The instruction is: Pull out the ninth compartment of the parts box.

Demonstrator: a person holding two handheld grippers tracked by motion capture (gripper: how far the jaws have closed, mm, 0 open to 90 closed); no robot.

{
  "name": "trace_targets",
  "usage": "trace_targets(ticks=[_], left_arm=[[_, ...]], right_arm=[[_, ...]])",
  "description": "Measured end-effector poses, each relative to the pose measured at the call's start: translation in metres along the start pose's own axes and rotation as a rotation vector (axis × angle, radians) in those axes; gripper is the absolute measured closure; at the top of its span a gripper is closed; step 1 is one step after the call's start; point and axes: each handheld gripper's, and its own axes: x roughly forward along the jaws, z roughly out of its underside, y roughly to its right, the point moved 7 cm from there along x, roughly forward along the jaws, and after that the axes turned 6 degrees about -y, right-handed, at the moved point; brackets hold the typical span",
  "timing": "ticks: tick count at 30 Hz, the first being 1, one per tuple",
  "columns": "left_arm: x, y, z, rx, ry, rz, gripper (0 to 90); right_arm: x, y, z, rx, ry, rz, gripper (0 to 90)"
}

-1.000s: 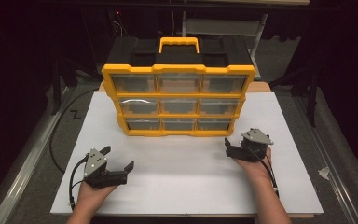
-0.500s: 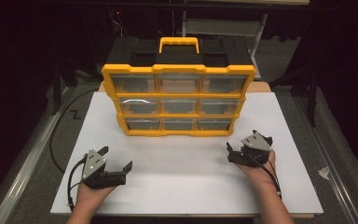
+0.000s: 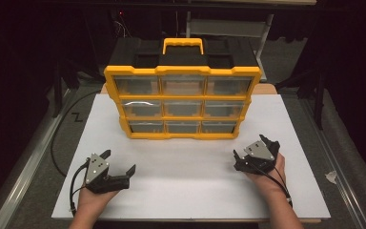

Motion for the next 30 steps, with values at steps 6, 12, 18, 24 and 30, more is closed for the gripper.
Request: trace_targets(ticks=[6, 12, 18, 24, 30], left_arm=[[0.0, -0.001, 0.0, -0.002, 0.006, -0.001, 0.2], [-0.001, 0.0, -0.001, -0.005, 0.01, 0.0, 0.2], [-0.001, -0.001, 0.0, 0.0, 0.009, -0.005, 0.2], [0.0, 0.0, 0.0, 0.006, 0.004, 0.002, 0.2], [-0.001, 0.0, 0.0, 0.006, 0.007, 0.005, 0.2]], right_arm=[[0.0, -0.006, -0.001, -0.068, -0.009, 0.016, 1.1], [-0.002, -0.009, -0.003, -0.134, -0.012, 0.044, 1.1], [-0.003, -0.014, -0.005, -0.202, -0.016, 0.071, 1.1], [-0.005, -0.018, -0.007, -0.268, -0.017, 0.097, 1.1], [-0.008, -0.024, -0.011, -0.342, -0.012, 0.124, 1.1]])
